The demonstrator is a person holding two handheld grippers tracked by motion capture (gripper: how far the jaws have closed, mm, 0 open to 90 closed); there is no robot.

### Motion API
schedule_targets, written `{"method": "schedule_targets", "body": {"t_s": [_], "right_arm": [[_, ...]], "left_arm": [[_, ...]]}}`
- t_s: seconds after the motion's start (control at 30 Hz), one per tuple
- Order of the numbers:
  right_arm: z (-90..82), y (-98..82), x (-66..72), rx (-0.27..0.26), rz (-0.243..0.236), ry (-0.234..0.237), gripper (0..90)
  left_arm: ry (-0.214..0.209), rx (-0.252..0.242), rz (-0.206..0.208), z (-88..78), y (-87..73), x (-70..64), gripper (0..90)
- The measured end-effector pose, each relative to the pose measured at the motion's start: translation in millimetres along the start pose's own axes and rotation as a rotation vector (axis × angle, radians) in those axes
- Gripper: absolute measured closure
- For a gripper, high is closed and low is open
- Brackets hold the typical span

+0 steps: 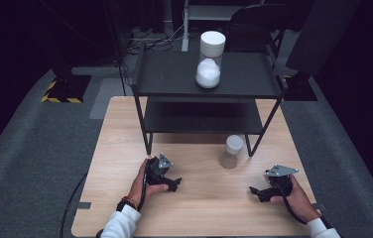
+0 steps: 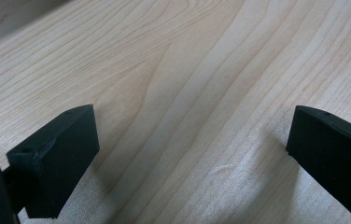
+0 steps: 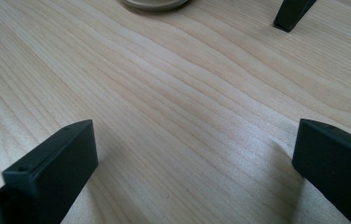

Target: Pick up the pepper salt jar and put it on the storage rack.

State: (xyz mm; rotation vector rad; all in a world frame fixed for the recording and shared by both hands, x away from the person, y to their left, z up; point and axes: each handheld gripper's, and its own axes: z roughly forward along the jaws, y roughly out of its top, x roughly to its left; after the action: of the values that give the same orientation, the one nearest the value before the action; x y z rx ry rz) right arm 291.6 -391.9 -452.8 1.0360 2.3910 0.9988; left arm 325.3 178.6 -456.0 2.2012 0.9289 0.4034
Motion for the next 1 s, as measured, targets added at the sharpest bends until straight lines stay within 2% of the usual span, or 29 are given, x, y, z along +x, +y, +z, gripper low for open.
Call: {"method": "schedule_targets", "body": {"t_s": [0.07,0.1,0.17,0.27,0.43,0.57,0.67,1.0], "right_arm": [[-1.5,1.2,10.2,-0.005,-0.033,-0.062,0.9],[-2.4,3.0,12.7,-0.003,-0.038,-0.079,2.1],[-5.4,2.7,10.7,-0.027,-0.023,-0.064,2.1],[-8.9,6.3,14.1,-0.042,-0.041,-0.060,2.0],[-12.7,11.8,17.7,-0.097,-0.039,-0.044,2.0],[-14.7,17.6,20.8,-0.114,-0.048,-0.047,2.1],[-15.3,20.4,25.4,-0.125,-0.068,-0.072,2.0],[-16.3,33.1,23.8,-0.149,-0.063,-0.057,1.9]], "left_arm": [[0.000,0.000,0.000,0.0,-0.1,0.0,2.3],[0.000,0.000,0.000,0.0,0.0,0.0,2.3],[0.000,0.000,0.000,0.0,0.0,0.1,2.3],[0.000,0.000,0.000,0.0,-0.1,0.0,2.3],[0.000,0.000,0.000,0.0,0.0,0.0,2.3],[0.000,0.001,0.001,-0.1,0.1,0.1,2.3],[0.000,0.001,0.001,-0.1,0.1,0.0,2.3],[0.000,0.000,0.001,0.0,0.1,0.0,2.3]]}}
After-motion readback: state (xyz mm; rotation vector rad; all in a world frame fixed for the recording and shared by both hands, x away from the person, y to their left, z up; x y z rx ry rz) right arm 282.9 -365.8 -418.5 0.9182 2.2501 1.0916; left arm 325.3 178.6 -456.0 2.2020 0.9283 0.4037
